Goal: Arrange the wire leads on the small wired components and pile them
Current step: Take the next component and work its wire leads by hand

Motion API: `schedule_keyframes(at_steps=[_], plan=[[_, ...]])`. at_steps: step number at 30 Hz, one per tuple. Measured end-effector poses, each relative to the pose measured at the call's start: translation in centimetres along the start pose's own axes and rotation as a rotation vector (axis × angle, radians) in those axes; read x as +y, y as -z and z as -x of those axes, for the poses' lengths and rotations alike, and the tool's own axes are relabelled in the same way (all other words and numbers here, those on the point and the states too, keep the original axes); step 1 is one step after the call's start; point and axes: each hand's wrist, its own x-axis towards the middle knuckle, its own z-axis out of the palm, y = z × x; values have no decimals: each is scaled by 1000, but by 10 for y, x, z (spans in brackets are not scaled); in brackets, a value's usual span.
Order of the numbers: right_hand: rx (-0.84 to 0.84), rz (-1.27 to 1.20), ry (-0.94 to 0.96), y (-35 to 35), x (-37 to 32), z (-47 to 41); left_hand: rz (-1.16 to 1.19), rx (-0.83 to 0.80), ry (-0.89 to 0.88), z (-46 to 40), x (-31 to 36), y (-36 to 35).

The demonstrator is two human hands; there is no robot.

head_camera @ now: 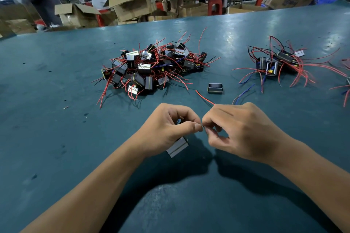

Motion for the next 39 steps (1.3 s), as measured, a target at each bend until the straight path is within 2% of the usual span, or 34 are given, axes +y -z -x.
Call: schedule_keyframes(at_steps=[2,4,6,9,11,12,14,17,19,21,26,30,32,34,37,39], plan=[[-26,-95,-90,-2,-2,1,-5,6,1,0,1,-1],[-67,-320,-337,-5,-7,0,-59,12,-23,0,3,-2],[-119,-625,-635,-9,-10,-2,-233,30,-101,1,3,-2],[-268,-1276,-1137,-10,-7,-7,-432,58,-196,2,5,-4],[-337,-1456,-1272,-8,-5,-7,-439,55,-195,2,4,-5],[-349,-1431,-1252,-8,-3,-6,-426,50,-182,2,3,-4],[-290,-1186,-1060,-9,-2,-3,-376,35,-142,2,1,-2],[-68,-536,-504,-5,4,2,-242,18,-67,0,-1,2],[-43,-206,-174,-2,9,5,-173,16,-41,-1,-1,2],[-49,-56,-29,-1,8,5,-129,8,-26,-1,0,2],[7,89,83,-1,3,1,17,2,21,0,1,1],[23,125,88,-2,1,-1,65,-32,42,0,2,1],[0,68,25,-4,-1,-2,49,-29,47,1,1,1],[-51,-122,-170,-5,-5,-1,-9,-17,26,1,2,1],[-161,-504,-596,-11,-10,-1,-220,10,-67,1,3,0],[-226,-888,-905,-11,-9,-4,-412,46,-159,2,3,-2]])
